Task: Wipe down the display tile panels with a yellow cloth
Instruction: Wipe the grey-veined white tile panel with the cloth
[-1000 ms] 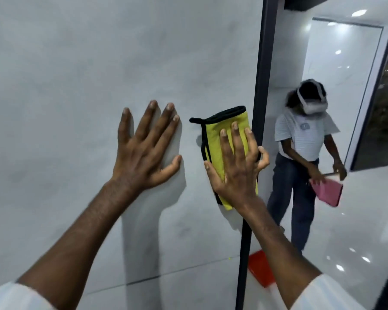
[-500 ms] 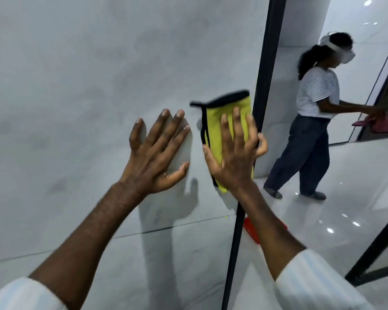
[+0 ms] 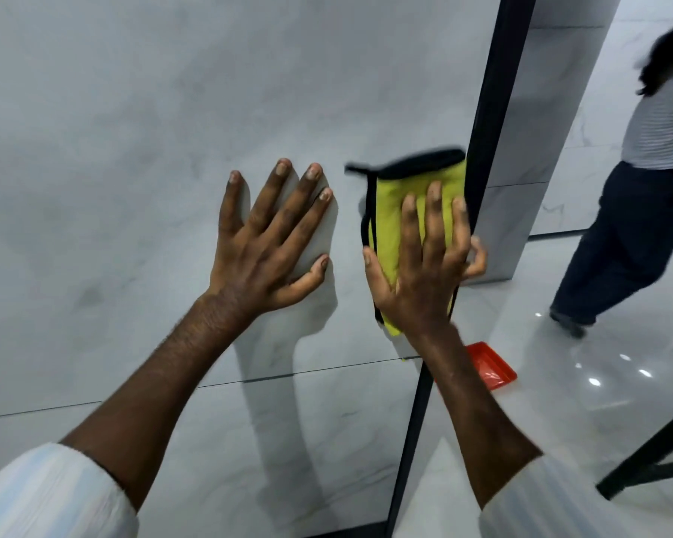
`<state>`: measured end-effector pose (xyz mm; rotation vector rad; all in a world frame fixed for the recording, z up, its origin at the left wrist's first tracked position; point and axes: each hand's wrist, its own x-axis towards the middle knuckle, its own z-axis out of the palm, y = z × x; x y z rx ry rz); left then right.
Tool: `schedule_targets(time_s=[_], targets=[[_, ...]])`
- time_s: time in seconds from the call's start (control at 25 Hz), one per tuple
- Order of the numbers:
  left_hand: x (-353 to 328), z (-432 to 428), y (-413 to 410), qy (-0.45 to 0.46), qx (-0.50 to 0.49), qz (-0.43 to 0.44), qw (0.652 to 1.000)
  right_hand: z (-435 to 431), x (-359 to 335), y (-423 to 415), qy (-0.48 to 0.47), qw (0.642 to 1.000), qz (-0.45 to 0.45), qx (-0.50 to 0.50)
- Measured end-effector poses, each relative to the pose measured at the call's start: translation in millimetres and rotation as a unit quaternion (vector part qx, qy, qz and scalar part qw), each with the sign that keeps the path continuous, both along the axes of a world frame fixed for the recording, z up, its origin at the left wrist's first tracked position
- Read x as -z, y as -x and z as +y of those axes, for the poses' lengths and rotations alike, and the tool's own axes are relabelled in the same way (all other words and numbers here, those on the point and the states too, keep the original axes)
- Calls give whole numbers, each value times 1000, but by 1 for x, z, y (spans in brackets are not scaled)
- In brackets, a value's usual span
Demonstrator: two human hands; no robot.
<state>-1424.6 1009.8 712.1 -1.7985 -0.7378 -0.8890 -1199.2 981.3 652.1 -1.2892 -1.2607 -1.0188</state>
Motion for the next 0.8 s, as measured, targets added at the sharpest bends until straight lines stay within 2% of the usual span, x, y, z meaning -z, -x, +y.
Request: schedule_targets(time_s=[0.12,0.24,0.32,0.44,0.56,0.64,0.76,0.8], targets=[[1,2,1,-10,-19,4,1000,-7,105,2,66,998,-21,-2],[-4,-8,1,16,5,21,1000,-9,132,9,89,996,14,1],[-7,-20,17,33,16,-9,999,-10,101,14,72,997,6,-15],[-9,-24,53,26,-44,-82,995,-3,10,25,16,1000,0,-26],[-1,-6,64,15,-92,-66,994,4,-30,39,-27,999,35,-3],[4,3,60,-6,-83,-64,995,5,14,43,-11,999,35,-3],[6,4,62,-14,-53,-65,996,-7,121,55,85,996,-15,-4],[4,3,62,-16,-45,-67,997,-10,137,58,105,994,-3,-10]])
